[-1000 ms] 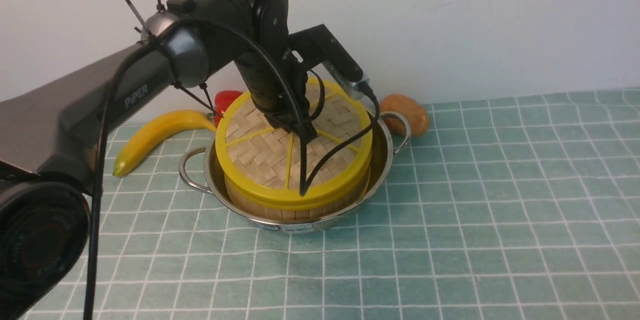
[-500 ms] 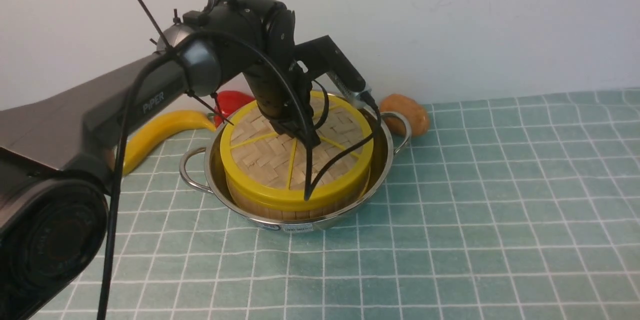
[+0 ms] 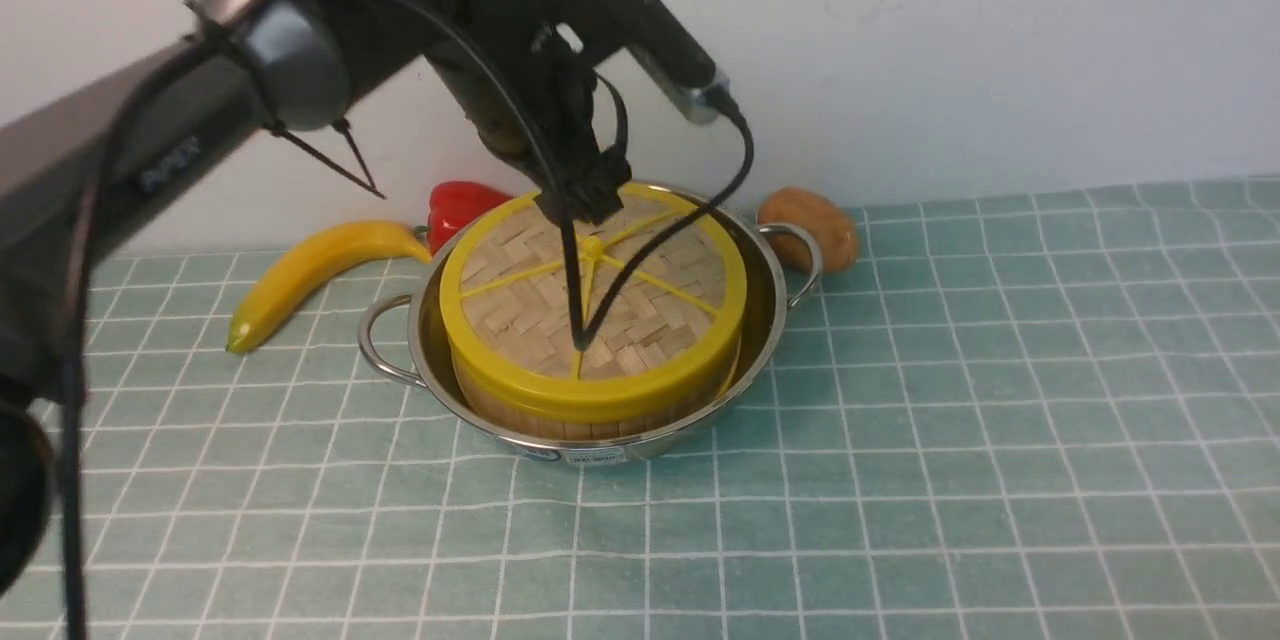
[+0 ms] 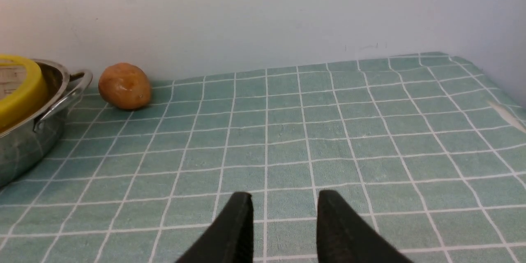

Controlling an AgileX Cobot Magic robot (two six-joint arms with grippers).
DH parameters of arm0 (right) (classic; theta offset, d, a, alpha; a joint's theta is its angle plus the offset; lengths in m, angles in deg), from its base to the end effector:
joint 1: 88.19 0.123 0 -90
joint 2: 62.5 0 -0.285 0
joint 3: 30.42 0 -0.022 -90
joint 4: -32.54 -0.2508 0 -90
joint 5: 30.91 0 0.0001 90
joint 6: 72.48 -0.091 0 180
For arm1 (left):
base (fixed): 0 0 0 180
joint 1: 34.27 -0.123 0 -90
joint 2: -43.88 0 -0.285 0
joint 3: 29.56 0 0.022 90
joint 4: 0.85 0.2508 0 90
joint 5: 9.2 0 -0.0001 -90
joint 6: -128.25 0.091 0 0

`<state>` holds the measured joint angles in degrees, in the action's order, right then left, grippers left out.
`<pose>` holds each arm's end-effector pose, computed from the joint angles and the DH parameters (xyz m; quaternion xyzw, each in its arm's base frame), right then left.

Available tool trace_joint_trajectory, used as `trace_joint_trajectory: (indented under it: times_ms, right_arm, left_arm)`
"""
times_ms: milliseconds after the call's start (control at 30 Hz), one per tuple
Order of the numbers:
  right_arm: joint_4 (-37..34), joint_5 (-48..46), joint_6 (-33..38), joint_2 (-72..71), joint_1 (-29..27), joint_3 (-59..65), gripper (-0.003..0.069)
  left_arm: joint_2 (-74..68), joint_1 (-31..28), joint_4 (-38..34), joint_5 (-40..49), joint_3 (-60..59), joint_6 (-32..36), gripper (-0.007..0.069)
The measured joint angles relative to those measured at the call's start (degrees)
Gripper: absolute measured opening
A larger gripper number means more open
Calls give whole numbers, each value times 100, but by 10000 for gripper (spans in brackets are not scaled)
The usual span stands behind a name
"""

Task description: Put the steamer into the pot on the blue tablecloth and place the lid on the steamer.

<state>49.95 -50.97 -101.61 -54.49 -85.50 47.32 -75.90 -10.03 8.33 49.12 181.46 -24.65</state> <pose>0.0541 -0.0068 0.1798 0.1004 0.7863 0.0411 0.6082 0.4073 -0.1699 0.3223 0.4330 0.8525 0.0842 0.2804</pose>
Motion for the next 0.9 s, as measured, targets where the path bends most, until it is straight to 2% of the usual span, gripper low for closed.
trace_joint_trajectory:
  times_ms: [200,467,667,800,867,900]
  right_arm:
    - [0,0,0,0,0,0,240]
    - [0,0,0,0,0,0,240]
    - [0,0,0,0,0,0,240]
    - [0,5,0,0,0,0,240]
    - [0,5,0,0,0,0,240]
    - [0,5,0,0,0,0,240]
  left_arm:
    - [685,0,-12,-212,0,-457,616]
    - [759,0,18,-711,0,-487,491]
    - [788,0,3,-741,-8,-472,399]
    - [1353,0,-262,-834,-515,-744,335]
    - [1789,-20,-412,-1074,-972,-828,314]
    - [2314,-53,-558,-1485,-1564,-887,289]
